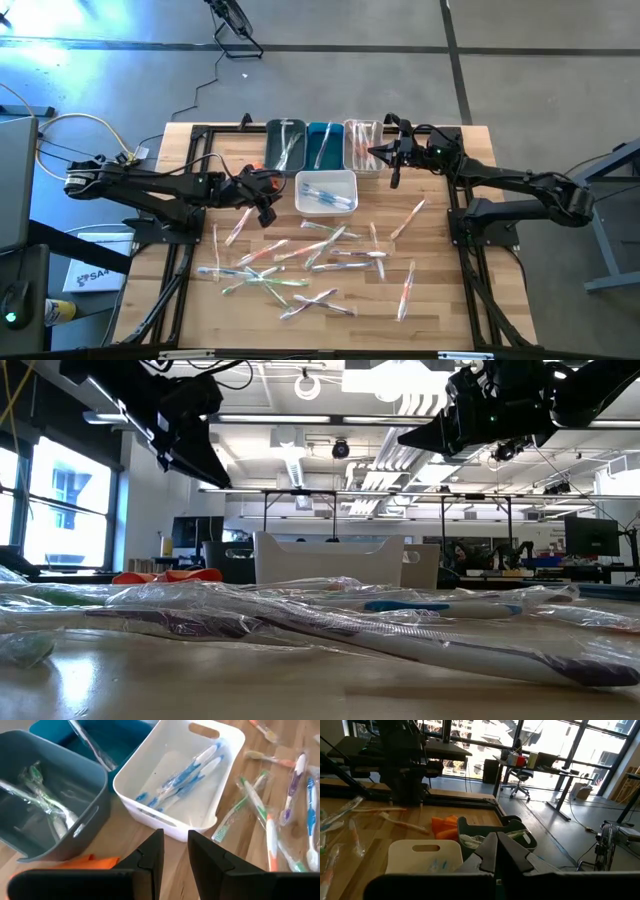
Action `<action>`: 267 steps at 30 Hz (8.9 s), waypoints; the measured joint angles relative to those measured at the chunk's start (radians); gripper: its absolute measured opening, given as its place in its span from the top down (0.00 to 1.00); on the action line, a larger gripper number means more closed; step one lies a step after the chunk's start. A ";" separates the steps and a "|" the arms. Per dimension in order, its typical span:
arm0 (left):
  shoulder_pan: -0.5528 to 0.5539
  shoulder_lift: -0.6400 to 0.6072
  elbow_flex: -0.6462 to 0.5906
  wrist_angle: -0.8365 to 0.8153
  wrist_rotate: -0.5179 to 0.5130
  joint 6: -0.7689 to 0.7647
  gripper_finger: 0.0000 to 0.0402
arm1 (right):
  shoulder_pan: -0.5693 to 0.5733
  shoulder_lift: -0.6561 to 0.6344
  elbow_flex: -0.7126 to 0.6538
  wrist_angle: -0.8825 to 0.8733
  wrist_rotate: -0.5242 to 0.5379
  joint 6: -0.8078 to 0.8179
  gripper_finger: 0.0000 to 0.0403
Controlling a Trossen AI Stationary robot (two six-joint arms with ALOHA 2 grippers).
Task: Pick & Place Toothbrushes
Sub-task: Put the orange toothbrush into the gray bin
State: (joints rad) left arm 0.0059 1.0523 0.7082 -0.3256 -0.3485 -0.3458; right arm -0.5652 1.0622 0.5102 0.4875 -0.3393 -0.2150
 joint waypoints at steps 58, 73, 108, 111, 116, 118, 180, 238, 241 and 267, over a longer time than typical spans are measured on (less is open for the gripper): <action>0.000 0.170 0.000 -0.497 0.058 -0.654 0.79 | 0.000 0.000 0.000 -0.006 0.000 0.000 0.99; 0.000 0.355 0.000 -0.486 0.114 -0.654 0.79 | 0.000 0.000 0.000 -0.008 0.000 0.000 0.99; 0.001 0.435 0.001 -0.463 0.190 -0.643 0.95 | 0.000 0.000 0.000 -0.010 0.000 0.000 0.99; 0.001 0.435 0.001 -0.465 0.192 -0.643 0.98 | 0.000 0.000 0.000 -0.010 0.000 0.000 0.99; 0.001 0.435 0.001 -0.466 0.198 -0.640 0.96 | 0.000 0.000 0.000 -0.010 0.000 0.000 0.99; 0.001 0.435 0.001 -0.466 0.198 -0.628 0.96 | 0.000 0.000 0.000 -0.010 0.000 0.000 0.99; 0.316 0.404 0.668 -0.082 0.201 0.338 0.95 | 0.003 0.000 0.000 -0.013 -0.003 0.088 0.99; 0.357 0.642 0.669 0.588 0.736 0.419 0.95 | 0.127 0.125 0.000 0.274 0.139 0.061 0.52; 0.340 0.668 0.669 0.648 0.710 0.418 0.95 | 0.127 0.124 0.000 0.275 0.084 0.059 0.54; 0.340 0.681 0.669 0.654 0.681 0.420 0.95 | 0.126 0.124 0.000 0.295 0.053 0.027 0.90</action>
State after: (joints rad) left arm 0.3454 1.7329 1.3773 0.3279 0.3330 0.0741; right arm -0.4393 1.1866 0.5102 0.7830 -0.2863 -0.1882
